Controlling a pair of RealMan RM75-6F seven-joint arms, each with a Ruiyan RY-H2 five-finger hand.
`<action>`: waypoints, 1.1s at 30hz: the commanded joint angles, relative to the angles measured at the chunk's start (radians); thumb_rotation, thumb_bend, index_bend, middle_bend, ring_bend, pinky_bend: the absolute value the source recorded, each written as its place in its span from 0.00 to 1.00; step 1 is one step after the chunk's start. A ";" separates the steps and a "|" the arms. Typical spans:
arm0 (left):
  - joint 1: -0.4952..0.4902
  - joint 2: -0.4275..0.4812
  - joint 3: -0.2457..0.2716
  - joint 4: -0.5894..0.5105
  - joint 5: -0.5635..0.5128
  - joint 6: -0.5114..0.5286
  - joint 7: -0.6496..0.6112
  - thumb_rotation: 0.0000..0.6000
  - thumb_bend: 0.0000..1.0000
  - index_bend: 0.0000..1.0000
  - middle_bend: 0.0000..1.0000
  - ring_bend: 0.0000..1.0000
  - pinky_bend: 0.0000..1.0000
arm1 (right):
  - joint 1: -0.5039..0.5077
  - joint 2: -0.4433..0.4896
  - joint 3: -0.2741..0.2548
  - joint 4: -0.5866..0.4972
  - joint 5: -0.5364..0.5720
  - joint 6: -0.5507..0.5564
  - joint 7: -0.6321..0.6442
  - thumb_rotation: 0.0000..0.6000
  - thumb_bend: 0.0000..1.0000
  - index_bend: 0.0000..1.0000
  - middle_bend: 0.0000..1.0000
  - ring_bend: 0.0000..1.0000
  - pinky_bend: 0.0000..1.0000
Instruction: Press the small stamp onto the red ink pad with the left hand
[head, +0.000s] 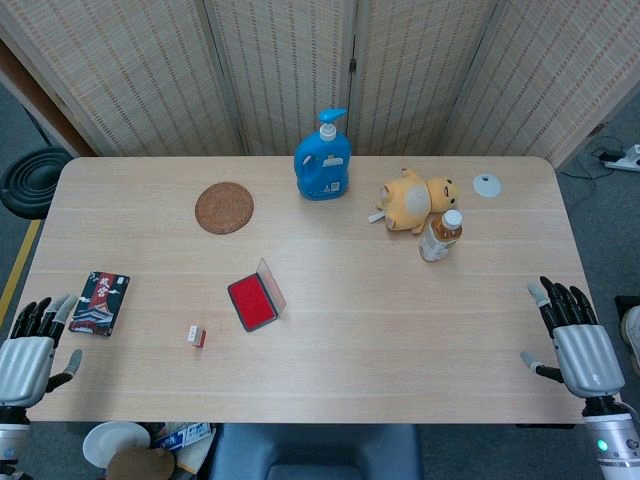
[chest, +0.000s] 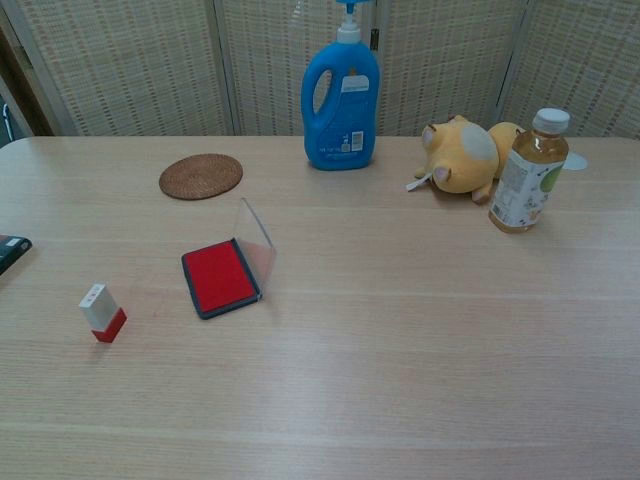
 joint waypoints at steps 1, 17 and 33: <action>-0.003 -0.001 0.001 -0.001 -0.001 -0.007 0.003 1.00 0.40 0.00 0.00 0.00 0.00 | -0.002 0.001 -0.001 -0.002 -0.003 0.005 -0.001 1.00 0.16 0.00 0.00 0.00 0.00; -0.074 0.037 0.017 -0.033 -0.001 -0.153 -0.090 1.00 0.40 0.00 0.00 0.00 0.00 | -0.001 0.018 0.006 -0.005 0.011 -0.002 0.035 1.00 0.16 0.00 0.00 0.00 0.00; -0.264 -0.054 -0.062 -0.268 -0.413 -0.339 0.427 1.00 0.40 0.01 0.00 0.00 0.00 | 0.090 0.064 0.037 0.089 0.006 -0.116 0.254 1.00 0.16 0.00 0.00 0.00 0.00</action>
